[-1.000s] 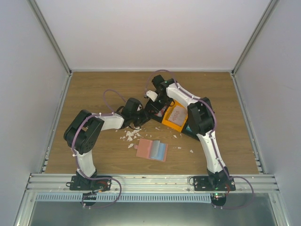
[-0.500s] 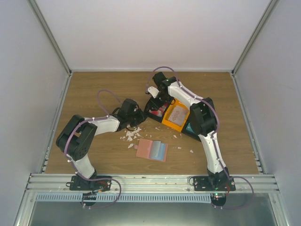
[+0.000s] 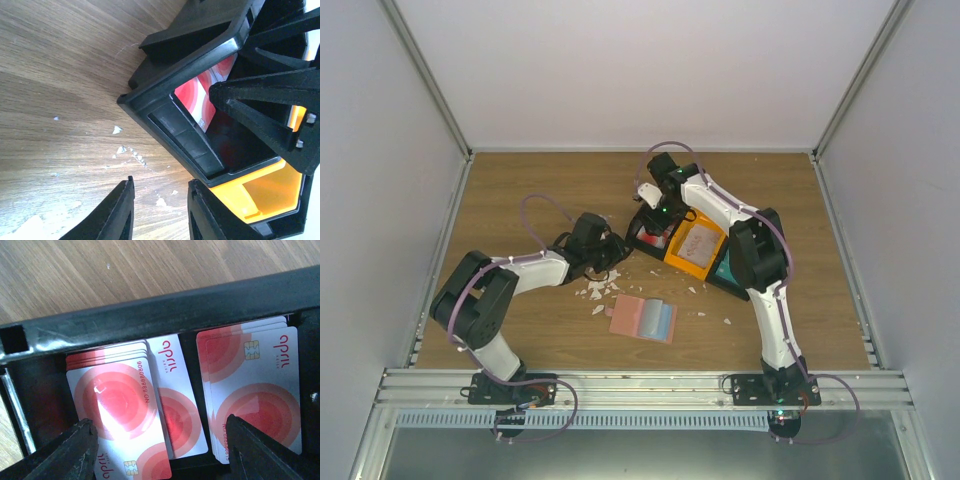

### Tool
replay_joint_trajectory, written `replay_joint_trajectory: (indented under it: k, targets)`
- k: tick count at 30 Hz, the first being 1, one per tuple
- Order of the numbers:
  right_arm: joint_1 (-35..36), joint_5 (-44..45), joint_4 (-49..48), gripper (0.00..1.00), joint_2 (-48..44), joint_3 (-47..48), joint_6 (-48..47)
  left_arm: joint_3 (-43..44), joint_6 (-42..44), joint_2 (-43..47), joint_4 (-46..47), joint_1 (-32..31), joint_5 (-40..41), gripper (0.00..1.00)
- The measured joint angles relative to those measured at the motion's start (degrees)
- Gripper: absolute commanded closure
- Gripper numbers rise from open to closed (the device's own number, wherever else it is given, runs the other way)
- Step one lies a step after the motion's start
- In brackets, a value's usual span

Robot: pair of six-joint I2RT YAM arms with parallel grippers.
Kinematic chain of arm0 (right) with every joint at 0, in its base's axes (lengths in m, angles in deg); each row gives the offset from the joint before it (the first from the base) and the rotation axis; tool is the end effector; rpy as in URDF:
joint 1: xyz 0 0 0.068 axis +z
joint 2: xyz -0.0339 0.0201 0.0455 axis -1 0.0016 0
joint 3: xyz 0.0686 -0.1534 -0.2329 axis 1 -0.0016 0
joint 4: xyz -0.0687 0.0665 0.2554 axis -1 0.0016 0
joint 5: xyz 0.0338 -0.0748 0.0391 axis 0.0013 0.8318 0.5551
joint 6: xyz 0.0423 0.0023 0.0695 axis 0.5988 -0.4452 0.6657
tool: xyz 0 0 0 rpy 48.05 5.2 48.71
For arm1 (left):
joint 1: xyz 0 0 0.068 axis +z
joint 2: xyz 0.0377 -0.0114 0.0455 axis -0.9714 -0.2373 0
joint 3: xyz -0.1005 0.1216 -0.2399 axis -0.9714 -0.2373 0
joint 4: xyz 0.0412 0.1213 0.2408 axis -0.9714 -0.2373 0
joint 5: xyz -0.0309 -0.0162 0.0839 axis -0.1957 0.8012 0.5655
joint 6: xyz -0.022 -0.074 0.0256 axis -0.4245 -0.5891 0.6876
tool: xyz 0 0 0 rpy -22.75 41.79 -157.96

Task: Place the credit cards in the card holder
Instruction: Pick up the credit card from the storage box.

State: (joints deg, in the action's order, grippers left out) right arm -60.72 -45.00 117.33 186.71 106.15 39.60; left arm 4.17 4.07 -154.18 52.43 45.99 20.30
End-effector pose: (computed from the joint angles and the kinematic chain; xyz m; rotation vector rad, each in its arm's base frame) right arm 0.4329 0.2533 0.1649 -1.1176 2.6479 0.2514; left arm 0.3056 -0.1970 0.1413 -0.4803 2.4724 -0.9896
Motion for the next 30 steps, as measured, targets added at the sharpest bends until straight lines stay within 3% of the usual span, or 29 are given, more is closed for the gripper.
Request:
replay_joint_trajectory:
  k: [8,21,30]
  targets:
    - [0.0,0.11,0.07,0.2,0.35,-0.11,-1.95,0.26,-1.01,-3.45,3.15,0.2,-2.56,0.67]
    - [0.11,-0.94,1.01,0.22,2.27,0.17,-5.81,5.29,-1.22,-8.59,3.89,1.81,-3.76,0.75]
    - [0.15,-1.33,2.78,0.14,4.85,1.53,-7.06,5.38,-0.85,-10.47,4.85,3.02,-4.33,0.75]
